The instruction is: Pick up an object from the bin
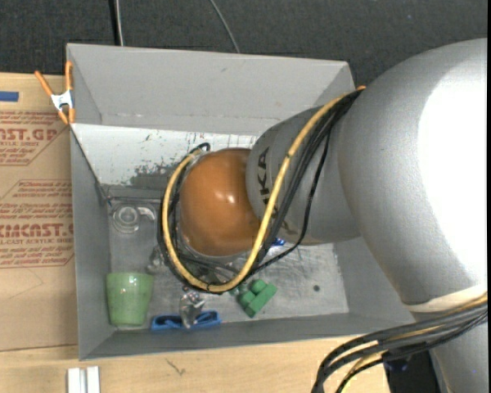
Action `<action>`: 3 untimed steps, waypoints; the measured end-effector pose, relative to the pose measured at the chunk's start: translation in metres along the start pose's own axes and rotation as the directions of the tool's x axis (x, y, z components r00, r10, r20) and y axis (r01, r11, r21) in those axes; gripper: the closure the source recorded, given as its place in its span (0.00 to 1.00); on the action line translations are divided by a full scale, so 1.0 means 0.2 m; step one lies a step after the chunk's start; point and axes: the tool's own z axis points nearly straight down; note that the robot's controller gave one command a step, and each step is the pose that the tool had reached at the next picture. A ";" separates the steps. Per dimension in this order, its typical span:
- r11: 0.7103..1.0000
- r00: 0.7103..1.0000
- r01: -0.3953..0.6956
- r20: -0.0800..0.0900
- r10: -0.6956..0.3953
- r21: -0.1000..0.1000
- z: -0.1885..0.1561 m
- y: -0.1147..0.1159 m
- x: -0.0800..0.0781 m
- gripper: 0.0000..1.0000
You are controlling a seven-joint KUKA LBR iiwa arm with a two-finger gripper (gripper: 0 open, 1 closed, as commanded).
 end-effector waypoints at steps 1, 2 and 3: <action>1.000 1.000 -0.022 -0.004 0.022 0.000 0.04 0.22 -0.09 0.00; 1.000 1.000 -0.026 -0.002 0.026 0.005 0.03 0.20 -0.09 1.00; 0.996 0.996 0.085 0.001 -0.085 0.000 -1.11 0.26 -0.19 1.00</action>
Offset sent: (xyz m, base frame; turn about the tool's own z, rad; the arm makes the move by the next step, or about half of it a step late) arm -0.0077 0.0446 -0.0086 0.0244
